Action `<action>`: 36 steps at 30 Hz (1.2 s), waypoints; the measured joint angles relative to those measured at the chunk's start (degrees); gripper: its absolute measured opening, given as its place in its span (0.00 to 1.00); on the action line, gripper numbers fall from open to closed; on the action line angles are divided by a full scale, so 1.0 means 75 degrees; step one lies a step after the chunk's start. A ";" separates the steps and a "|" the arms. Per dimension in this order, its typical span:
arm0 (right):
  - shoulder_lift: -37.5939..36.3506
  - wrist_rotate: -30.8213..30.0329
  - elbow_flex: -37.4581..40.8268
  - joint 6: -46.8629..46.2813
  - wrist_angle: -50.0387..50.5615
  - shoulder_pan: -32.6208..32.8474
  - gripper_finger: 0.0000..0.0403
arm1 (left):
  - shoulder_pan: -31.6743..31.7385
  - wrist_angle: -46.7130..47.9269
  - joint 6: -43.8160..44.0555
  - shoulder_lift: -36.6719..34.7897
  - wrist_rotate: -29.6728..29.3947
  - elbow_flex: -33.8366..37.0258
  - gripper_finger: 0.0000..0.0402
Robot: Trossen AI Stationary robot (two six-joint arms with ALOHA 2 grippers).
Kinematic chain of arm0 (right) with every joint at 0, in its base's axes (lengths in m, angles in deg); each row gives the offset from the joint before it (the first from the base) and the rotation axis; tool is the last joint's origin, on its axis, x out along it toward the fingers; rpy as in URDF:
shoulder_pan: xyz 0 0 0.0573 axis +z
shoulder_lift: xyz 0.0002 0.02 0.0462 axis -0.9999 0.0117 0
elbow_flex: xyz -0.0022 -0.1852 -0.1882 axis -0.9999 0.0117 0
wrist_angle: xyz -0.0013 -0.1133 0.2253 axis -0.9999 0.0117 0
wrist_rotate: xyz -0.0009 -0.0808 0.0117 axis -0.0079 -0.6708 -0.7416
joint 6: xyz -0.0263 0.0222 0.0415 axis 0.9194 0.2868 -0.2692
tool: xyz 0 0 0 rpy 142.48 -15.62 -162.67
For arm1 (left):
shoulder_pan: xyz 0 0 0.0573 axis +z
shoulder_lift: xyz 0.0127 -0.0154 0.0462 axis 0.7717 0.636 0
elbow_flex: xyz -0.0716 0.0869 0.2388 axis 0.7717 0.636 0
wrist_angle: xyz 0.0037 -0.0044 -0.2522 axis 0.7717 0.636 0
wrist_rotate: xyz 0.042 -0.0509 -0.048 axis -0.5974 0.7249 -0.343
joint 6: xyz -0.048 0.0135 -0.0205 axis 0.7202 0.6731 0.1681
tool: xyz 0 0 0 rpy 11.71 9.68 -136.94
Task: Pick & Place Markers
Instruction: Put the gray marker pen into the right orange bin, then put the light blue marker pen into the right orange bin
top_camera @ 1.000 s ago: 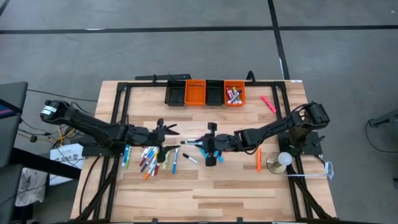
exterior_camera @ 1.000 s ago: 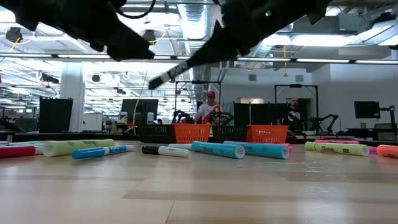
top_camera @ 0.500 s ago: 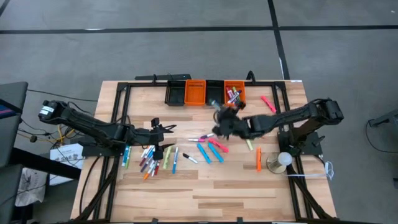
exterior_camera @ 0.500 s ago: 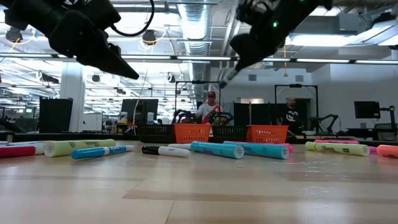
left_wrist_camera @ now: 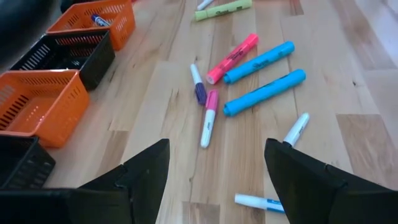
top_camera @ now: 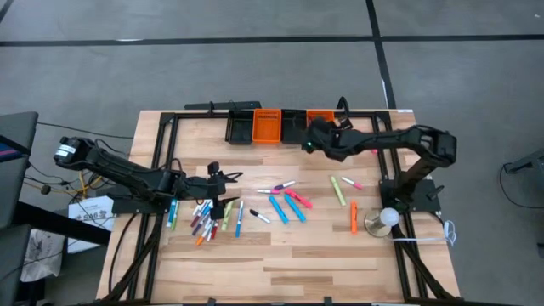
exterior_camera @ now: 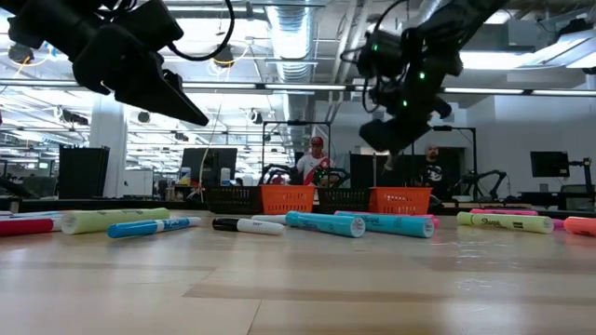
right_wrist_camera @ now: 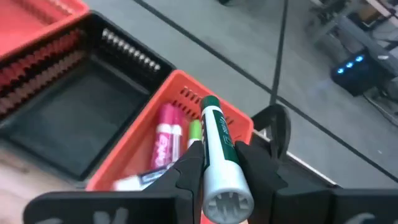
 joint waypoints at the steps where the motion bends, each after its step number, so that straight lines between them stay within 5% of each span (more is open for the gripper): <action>1: 0.0058 0.0089 -0.0006 0.0002 -0.0078 -0.0073 0.16 | 0.0026 -0.0014 -0.0001 0.0000 0.0001 0.0000 0.65; 11: 0.0163 0.0675 -0.0010 0.0343 -0.0203 -0.0540 0.19 | 0.0094 -0.0100 0.0008 0.0000 0.0177 0.0000 0.65; 26: 0.0146 0.0706 -0.0012 0.0574 -0.0194 -0.0396 0.50 | 0.0097 -0.0106 0.0009 0.0000 0.0179 0.0001 0.65; 36: -0.0081 0.0293 -0.0015 0.0921 -0.1020 0.1331 0.51 | 0.0091 -0.0128 0.0316 -0.0003 0.0206 0.0054 0.65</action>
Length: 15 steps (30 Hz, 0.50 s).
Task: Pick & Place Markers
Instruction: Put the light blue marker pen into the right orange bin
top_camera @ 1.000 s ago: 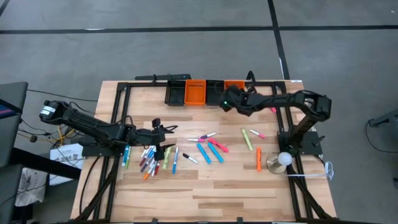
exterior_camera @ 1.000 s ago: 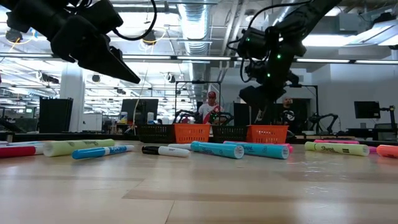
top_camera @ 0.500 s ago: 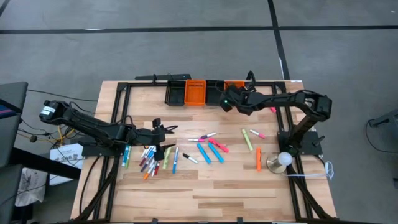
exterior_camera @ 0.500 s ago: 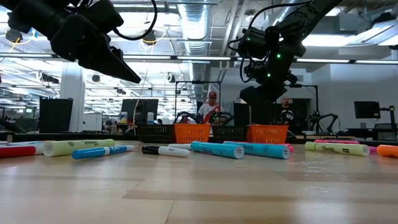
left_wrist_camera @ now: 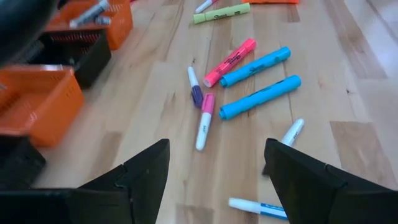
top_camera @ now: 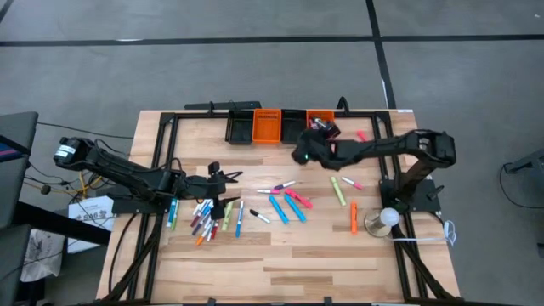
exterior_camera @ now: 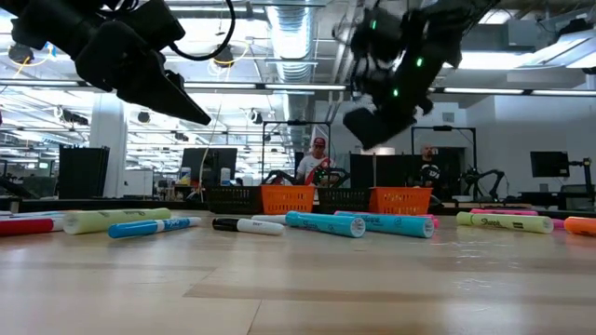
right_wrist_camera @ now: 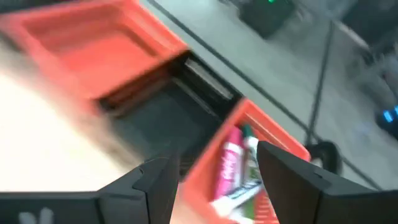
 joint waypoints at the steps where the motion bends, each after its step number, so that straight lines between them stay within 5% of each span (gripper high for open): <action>1: -0.0064 -0.0023 0.0000 0.0126 -0.0198 0.0238 0.51 | 0.0000 -0.0004 0.0245 -0.0003 0.0014 0.0058 0.65; 8: -0.0760 -0.0018 -0.0006 0.0340 -0.0480 0.1777 0.49 | 0.0615 0.0011 0.2323 0.0000 -0.1033 0.0284 0.65; 11: -0.1034 -0.0001 -0.0006 0.0340 -0.0433 0.2353 0.49 | 0.1004 0.0013 0.3518 0.0001 -0.0659 0.0284 0.65; 15: -0.1325 0.0019 -0.0006 0.0341 -0.0440 0.2970 0.50 | 0.1253 0.0343 0.3452 0.0000 0.0616 0.0284 0.65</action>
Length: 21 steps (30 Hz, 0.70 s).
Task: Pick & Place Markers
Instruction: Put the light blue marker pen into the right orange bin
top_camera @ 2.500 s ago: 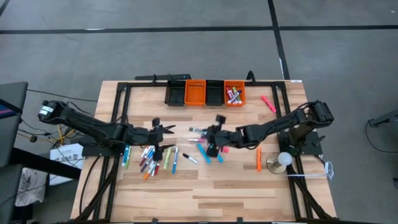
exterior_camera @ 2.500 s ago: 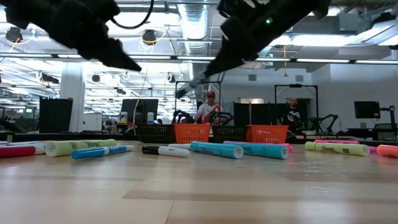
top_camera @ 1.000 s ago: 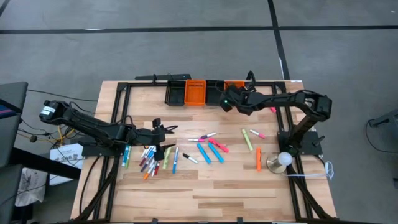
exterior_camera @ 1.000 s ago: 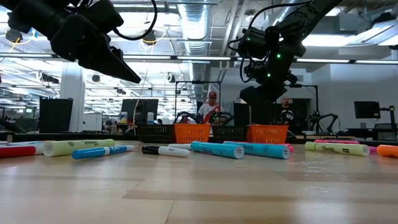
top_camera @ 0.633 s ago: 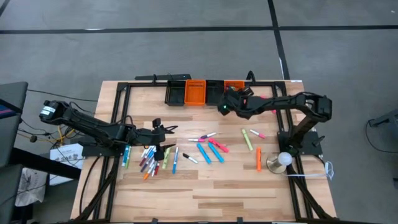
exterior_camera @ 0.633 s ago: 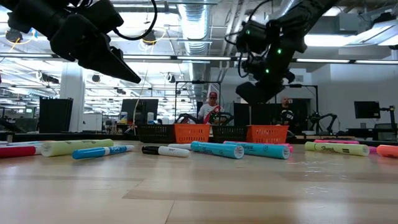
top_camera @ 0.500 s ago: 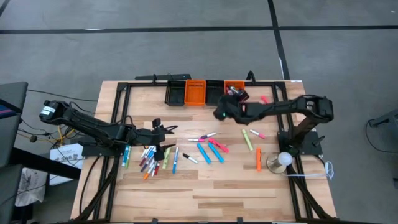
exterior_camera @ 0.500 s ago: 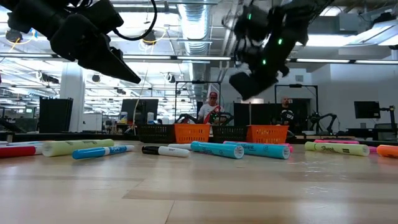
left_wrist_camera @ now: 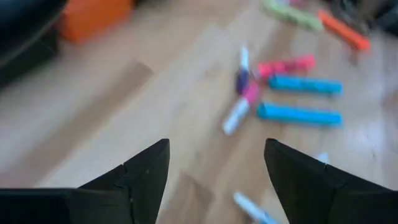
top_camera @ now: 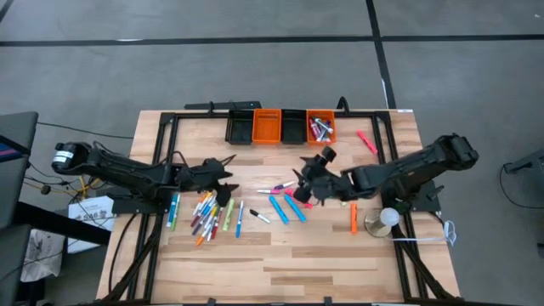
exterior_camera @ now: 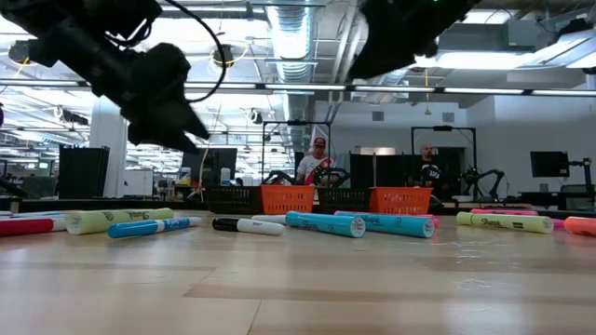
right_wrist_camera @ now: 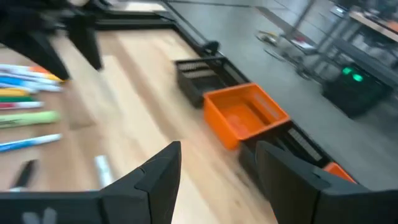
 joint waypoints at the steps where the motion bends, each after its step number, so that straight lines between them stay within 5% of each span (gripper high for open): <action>1: -0.0054 0.0004 0.0000 0.0008 0.0002 0.0112 0.50 | 0.0049 0.0111 -0.0079 0.0000 0.0219 0.0000 0.65; 17: 0.0104 0.0019 0.0000 0.0645 0.0043 0.0401 0.49 | 0.0078 0.0759 -0.1190 -0.0048 0.0419 -0.0015 0.58; 21: 0.0373 0.0019 0.0002 0.0947 -0.0104 0.0205 0.49 | -0.0243 -0.0099 -0.1229 -0.0105 0.1593 -0.0015 0.55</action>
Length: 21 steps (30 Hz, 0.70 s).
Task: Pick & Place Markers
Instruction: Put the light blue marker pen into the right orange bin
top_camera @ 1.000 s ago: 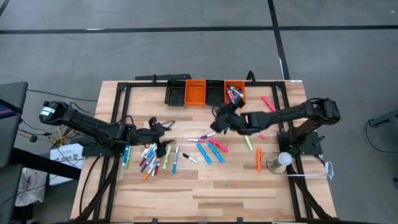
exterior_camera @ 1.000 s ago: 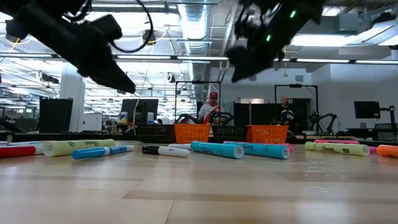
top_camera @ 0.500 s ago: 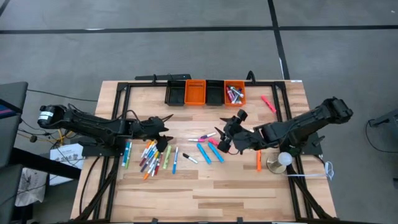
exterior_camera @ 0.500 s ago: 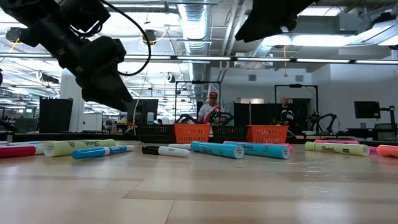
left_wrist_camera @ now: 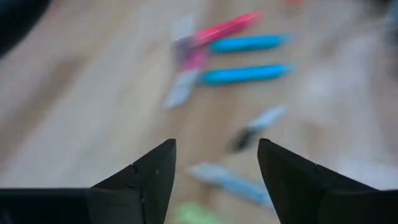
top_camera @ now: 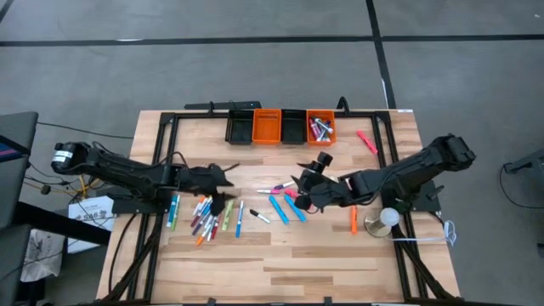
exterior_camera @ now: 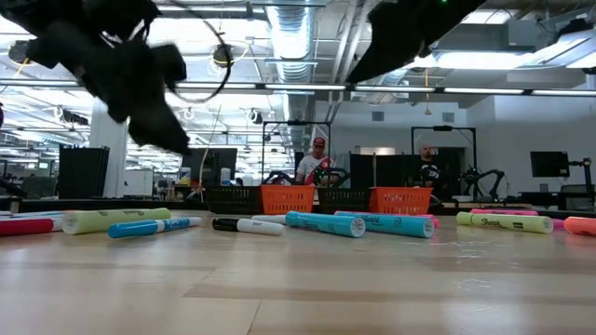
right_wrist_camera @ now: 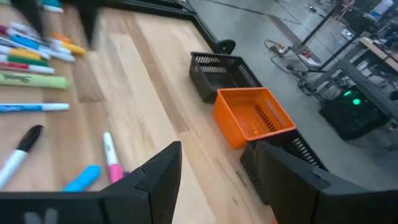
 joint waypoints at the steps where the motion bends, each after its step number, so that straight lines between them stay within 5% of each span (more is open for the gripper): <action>1: 0.0045 -0.0001 0.0001 0.0011 -0.0100 -0.0056 0.49 | -0.0124 -0.0366 -0.0080 0.0000 0.0269 0.0000 0.55; 5: 0.0093 0.0032 0.0000 0.0068 -0.0376 -0.0236 0.48 | -0.0732 -0.1508 -0.0531 -0.0005 0.0871 -0.0012 0.54; 15: 0.0032 0.0061 0.0001 0.0381 -0.0456 0.0000 0.47 | -0.2395 -0.1601 -0.2014 -0.0517 0.0744 -0.0493 0.55; 21: 0.0032 0.0058 0.0001 0.0473 -0.0468 0.0181 0.47 | -0.3087 0.0296 -0.1416 -0.1287 -0.1338 -0.0502 0.54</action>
